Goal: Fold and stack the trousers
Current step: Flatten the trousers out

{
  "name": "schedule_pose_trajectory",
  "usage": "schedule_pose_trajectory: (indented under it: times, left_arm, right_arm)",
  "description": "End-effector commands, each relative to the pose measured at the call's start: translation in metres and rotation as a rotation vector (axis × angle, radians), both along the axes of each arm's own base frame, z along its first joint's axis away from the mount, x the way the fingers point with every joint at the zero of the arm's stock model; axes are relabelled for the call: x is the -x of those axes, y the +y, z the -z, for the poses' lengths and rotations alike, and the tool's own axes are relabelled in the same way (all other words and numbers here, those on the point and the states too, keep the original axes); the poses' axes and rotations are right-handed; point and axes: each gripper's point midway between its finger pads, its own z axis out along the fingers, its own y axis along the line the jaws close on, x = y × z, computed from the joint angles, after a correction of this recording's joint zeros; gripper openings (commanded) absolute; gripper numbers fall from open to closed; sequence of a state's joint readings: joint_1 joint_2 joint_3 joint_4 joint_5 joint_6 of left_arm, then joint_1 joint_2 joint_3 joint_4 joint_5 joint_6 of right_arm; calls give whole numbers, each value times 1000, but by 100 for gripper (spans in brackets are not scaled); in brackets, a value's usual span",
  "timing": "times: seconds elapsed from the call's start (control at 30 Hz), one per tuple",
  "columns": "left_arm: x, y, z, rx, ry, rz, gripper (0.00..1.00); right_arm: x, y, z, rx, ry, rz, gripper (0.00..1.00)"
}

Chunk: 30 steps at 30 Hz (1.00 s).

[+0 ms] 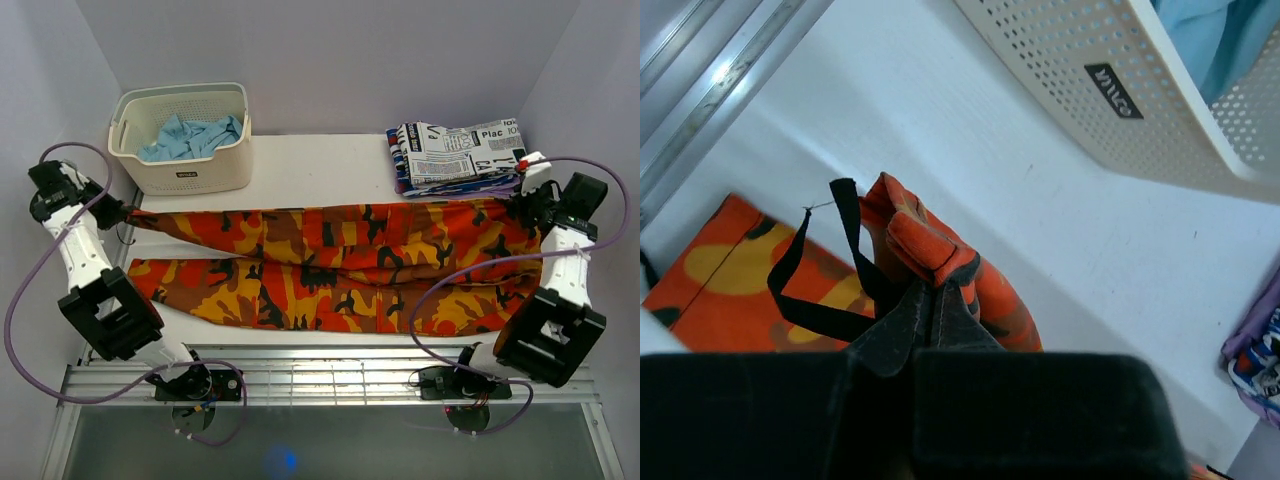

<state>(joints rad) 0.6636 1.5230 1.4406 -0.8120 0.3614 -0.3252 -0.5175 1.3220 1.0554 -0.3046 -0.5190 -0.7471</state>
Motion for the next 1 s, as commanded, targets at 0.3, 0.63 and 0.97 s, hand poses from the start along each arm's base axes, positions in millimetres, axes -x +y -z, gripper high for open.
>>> schedule_pose_trajectory:
  times: [0.3, 0.63, 0.97]
  left_arm:
    - [-119, 44, -26, -193, -121, -316, 98]
    - [-70, 0, -19, -470, -125, 198, 98]
    - [-77, -46, 28, -171, -444, 473, 93]
  right_arm:
    - [-133, -86, -5, 288, -21, 481, 29]
    - [-85, -28, -7, 194, 128, 224, 90]
    - [-20, 54, 23, 92, 360, -176, 90]
